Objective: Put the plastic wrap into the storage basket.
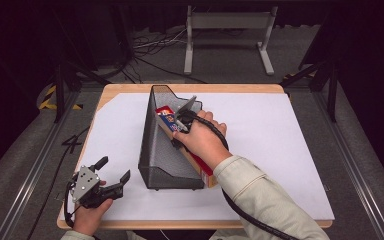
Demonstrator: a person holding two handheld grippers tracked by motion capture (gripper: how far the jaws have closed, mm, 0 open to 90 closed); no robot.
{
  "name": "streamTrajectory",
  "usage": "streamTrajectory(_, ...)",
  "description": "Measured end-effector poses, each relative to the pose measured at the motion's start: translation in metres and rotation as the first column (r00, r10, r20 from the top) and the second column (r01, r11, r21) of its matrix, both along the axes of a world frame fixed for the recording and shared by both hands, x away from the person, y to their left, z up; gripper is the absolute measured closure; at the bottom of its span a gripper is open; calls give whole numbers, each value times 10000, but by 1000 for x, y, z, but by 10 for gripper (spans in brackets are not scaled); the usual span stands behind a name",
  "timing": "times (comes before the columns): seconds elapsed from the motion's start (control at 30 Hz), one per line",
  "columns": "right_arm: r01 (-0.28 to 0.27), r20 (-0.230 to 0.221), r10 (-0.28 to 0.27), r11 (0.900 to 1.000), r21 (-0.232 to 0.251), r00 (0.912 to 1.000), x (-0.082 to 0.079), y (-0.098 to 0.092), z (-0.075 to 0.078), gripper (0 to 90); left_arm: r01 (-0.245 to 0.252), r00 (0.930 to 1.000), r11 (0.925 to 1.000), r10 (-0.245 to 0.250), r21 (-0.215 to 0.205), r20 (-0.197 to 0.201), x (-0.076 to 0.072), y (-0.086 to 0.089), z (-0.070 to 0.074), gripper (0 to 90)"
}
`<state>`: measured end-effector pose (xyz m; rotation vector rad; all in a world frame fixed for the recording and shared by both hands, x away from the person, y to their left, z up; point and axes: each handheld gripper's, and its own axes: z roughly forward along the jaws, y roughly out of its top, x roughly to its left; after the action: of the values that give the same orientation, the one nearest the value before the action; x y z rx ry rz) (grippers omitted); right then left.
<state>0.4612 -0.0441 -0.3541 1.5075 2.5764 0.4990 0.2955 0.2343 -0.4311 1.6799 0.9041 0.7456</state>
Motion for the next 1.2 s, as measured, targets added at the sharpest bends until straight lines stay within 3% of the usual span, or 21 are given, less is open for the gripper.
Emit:
streamTrajectory(0.13,-40,110,39,9999,144,9999,-3,0,1,250,9,10000,10000,-9,-43,10,0,0,0,155)
streamTrajectory(0.37,-415,1078,354,9976,549,9935,-10,-7,14,182,78,10000,10000,-78,-9,-44,2,-3,0,155)
streamTrajectory(0.53,-766,1813,547,9903,1160,9819,-16,-16,33,162,63,10000,10000,-63,-24,-11,2,-2,1,155)
streamTrajectory(0.63,-1142,2415,751,9817,1521,9675,-21,-21,41,162,78,10000,10000,-77,-54,32,2,-3,1,155)
streamTrajectory(0.77,-1335,2678,849,9766,1686,9597,-26,-28,47,161,81,10000,10000,-81,-52,45,3,-3,1,154)
streamTrajectory(0.97,-2134,3517,1217,9483,2351,9282,-40,-38,55,162,130,9999,9999,-130,-36,36,4,-5,1,154)
streamTrajectory(1.03,-2479,3936,1344,9350,2536,9094,-44,-40,57,162,128,9999,9999,-128,-32,43,4,-5,1,154)
streamTrajectory(1.1,-2734,4051,1499,9242,2666,9019,-45,-41,58,162,117,9999,9999,-116,-37,50,3,-4,1,154)
streamTrajectory(1.2,-3085,4377,1671,9106,2751,8835,-48,-45,60,162,115,9999,9999,-115,-81,72,3,-3,1,154)
